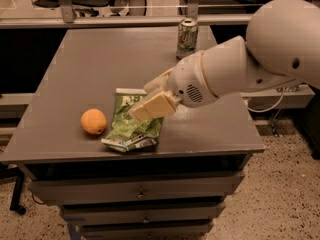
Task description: Move green jalapeno chip bag near orange
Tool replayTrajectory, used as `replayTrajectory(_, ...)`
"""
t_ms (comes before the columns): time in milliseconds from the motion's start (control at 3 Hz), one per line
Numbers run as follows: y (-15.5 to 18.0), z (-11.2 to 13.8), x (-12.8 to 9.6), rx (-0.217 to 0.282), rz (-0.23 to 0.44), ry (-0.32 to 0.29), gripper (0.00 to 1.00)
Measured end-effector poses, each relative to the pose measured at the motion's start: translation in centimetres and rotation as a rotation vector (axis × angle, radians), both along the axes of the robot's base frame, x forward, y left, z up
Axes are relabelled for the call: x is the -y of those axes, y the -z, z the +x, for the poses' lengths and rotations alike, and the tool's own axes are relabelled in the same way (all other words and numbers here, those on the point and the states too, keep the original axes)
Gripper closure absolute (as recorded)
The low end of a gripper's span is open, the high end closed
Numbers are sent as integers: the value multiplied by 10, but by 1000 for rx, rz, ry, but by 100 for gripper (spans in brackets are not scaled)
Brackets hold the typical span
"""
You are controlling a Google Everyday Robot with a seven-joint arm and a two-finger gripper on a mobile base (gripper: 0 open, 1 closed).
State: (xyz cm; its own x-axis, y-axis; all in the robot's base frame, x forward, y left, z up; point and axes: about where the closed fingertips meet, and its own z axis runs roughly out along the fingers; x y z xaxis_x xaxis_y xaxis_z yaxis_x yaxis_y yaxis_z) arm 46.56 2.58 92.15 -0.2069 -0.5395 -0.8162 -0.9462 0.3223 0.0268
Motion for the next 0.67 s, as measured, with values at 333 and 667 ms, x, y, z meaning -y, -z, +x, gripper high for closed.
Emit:
replayTrajectory(333,-5,10,9,22,-23,13,0)
replayTrajectory(667,-9,30,40,67,-64,63,0)
